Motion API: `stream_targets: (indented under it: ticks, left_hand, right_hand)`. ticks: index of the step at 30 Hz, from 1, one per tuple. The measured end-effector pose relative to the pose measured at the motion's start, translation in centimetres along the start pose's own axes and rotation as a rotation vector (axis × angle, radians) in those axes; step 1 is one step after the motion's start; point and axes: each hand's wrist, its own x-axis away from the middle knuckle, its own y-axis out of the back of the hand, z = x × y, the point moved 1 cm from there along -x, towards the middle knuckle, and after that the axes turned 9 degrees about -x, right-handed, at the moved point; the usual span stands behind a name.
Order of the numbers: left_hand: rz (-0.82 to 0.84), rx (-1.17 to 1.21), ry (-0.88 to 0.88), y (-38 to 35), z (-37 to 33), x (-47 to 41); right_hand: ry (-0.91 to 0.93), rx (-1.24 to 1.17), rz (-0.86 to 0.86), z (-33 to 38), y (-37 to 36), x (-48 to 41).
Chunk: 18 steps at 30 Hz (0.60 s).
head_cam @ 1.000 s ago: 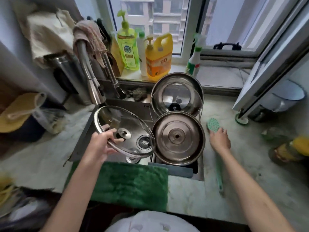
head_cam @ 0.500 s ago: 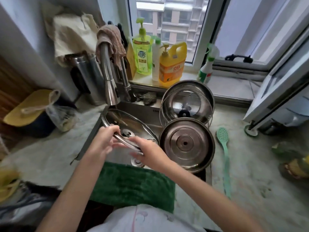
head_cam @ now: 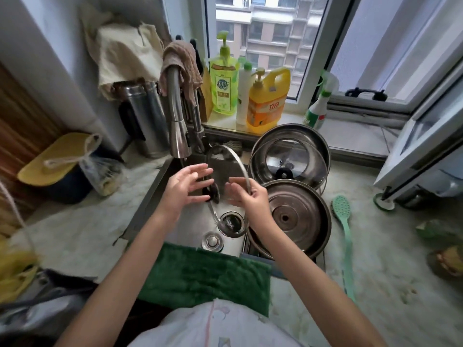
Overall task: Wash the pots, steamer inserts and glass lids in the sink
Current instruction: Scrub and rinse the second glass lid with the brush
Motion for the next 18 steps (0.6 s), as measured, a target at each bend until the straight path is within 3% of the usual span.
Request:
stream_targets:
  ticks: [3,7,10,12,15,18]
  left_hand:
    - [0.057,-0.260,-0.185,-0.7,1.2,0.5]
    - [0.223,-0.916,-0.461,-3.8,3.3,1.7]
    - [0.086,-1.245,-0.751,-6.4,4.7,1.8]
    - [-0.063,-1.201,-0.983,-7.1,4.4,1.5]
    - [-0.199,-1.006,-1.252,-6.9,2.3,1.5]
    - [-0.199,-0.755,-1.220,-6.9,-1.1,1.5]
  right_hand:
    - [-0.092,-0.270,-0.128,1.0,1.1,-0.3]
    - [-0.223,-0.640,-0.250,2.3,2.4,-0.8]
    - [-0.268,-0.842,-0.267,4.1,3.0,-0.2]
    - [-0.255,-0.873,-0.254,5.4,3.6,0.7]
    - [-0.176,-0.677,-0.184,6.9,5.0,2.1]
    - [-0.065,-0.393,-0.120,8.4,8.0,2.9]
